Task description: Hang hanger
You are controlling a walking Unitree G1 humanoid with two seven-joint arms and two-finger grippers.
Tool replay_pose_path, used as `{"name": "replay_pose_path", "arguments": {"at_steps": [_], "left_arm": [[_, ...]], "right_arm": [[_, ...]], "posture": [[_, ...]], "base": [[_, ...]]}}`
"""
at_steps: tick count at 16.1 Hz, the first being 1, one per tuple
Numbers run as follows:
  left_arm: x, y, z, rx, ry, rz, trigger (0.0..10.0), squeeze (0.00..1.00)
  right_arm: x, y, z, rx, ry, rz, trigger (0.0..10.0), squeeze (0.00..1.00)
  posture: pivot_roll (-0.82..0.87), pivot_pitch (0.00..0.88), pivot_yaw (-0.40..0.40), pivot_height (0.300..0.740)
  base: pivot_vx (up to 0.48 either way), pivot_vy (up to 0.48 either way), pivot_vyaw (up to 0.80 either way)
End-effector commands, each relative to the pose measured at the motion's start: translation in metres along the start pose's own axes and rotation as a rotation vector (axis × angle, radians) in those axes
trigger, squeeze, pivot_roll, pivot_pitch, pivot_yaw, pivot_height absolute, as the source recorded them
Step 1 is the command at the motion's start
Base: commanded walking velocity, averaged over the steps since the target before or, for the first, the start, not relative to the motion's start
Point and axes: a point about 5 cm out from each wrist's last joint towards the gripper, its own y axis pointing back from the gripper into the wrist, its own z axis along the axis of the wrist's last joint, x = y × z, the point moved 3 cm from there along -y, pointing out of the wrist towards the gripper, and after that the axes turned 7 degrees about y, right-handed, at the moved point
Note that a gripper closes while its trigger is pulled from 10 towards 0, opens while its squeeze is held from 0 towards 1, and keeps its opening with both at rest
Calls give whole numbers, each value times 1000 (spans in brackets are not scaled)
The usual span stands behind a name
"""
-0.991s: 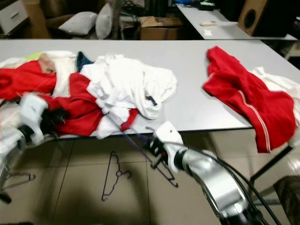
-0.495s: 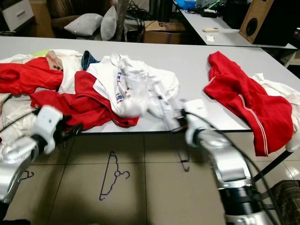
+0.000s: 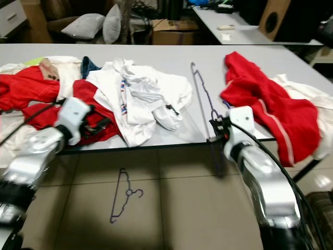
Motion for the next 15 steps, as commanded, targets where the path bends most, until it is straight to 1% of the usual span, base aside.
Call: {"name": "replay_pose_path", "arguments": {"at_steps": [1,2,3,5,6,7,8,9,10,11,12,14,15], "left_arm": [[9,-9,0,27,-90,54,10000,537],[11,-11,-1,49,-122,66,10000,0],[14,-16,-2,83,-189,79,10000,0],[18,-21,0,118,-298,93,10000,0],[18,-23,1,125,-326,91,10000,0],[18,-25,3,145,-382,66,10000,0],[18,-25,3,157,-410,48,10000,0],[18,-25,4,165,-421,22,10000,0],[16,-22,5,174,-440,-77,10000,0],[16,-21,5,179,-447,-112,10000,0],[18,-20,6,183,-449,-126,10000,0],[28,-17,8,209,-483,-110,10000,0],[34,-14,5,249,-508,-116,10000,0]], "right_arm": [[12,9,13,-71,18,56,10000,0],[16,12,14,-78,28,74,10000,0],[24,18,14,-80,53,103,10000,0],[28,24,12,-74,68,112,10000,0],[28,26,11,-70,69,111,10000,0],[29,30,10,-66,72,111,10000,0],[30,32,10,-66,73,111,10000,0],[30,33,10,-67,74,111,10000,0],[29,38,11,-67,79,108,10000,0],[29,39,11,-67,81,107,10000,0],[28,40,11,-67,84,105,10000,0],[28,41,12,-67,88,102,10000,0],[30,41,12,-69,91,108,10000,0]], "posture": [[-134,0,29,740],[-150,0,39,740],[-166,0,49,740],[-183,0,61,740],[-191,0,70,740],[-198,0,76,740],[-202,0,80,740],[-210,0,88,740],[-220,0,95,740],[-220,0,95,740],[-221,0,96,740],[-219,0,95,740],[-219,0,95,740]], "base": [[0,0,0],[0,0,0],[0,0,0],[0,0,0],[0,0,0],[0,0,0],[0,0,0],[0,0,0],[0,0,0],[0,0,0],[0,0,0],[0,0,0],[0,0,0]]}}
